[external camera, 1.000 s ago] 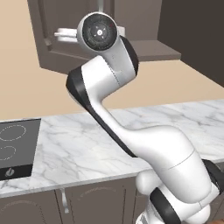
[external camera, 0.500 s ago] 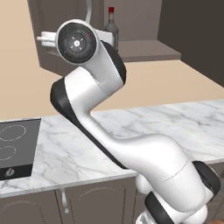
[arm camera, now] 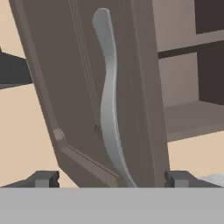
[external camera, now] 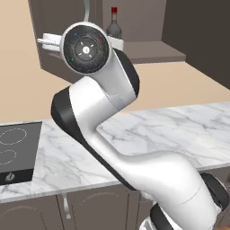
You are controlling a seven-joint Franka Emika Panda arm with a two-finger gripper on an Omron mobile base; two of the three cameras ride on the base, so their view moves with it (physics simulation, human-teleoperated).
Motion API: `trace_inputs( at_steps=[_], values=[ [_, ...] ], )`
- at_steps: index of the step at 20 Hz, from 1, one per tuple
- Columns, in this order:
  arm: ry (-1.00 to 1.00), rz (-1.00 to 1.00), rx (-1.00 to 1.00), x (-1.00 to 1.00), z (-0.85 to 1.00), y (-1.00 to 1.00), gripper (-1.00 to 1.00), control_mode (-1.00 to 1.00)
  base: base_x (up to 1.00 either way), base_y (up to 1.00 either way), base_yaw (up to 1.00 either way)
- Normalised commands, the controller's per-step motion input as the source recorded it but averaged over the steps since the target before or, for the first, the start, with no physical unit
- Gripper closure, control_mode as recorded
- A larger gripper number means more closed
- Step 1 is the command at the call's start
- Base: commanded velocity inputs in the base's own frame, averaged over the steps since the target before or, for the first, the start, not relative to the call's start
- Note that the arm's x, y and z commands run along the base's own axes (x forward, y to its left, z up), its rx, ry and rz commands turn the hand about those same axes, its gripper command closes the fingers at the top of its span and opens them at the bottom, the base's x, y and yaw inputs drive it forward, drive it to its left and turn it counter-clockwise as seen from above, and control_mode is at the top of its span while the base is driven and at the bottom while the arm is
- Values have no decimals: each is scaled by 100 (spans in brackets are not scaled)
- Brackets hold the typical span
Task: Get the candle and the liquor from the cabinet and move them to the dining counter.
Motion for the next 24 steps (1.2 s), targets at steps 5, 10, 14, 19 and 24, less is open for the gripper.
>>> trace_inputs(
  at_steps=[5,10,14,19,24],
  values=[
    [0,3,11,-56,0,-23,-100,-100,0,0,0],
    [-3,13,16,-52,0,-38,-100,-100,0,0,0],
    [0,14,16,-51,0,-42,-100,-100,0,0,0],
    [0,20,30,-33,-6,-64,-100,-100,0,0,0],
    [0,18,39,11,-23,-57,-100,-100,0,0,0]
  ],
)
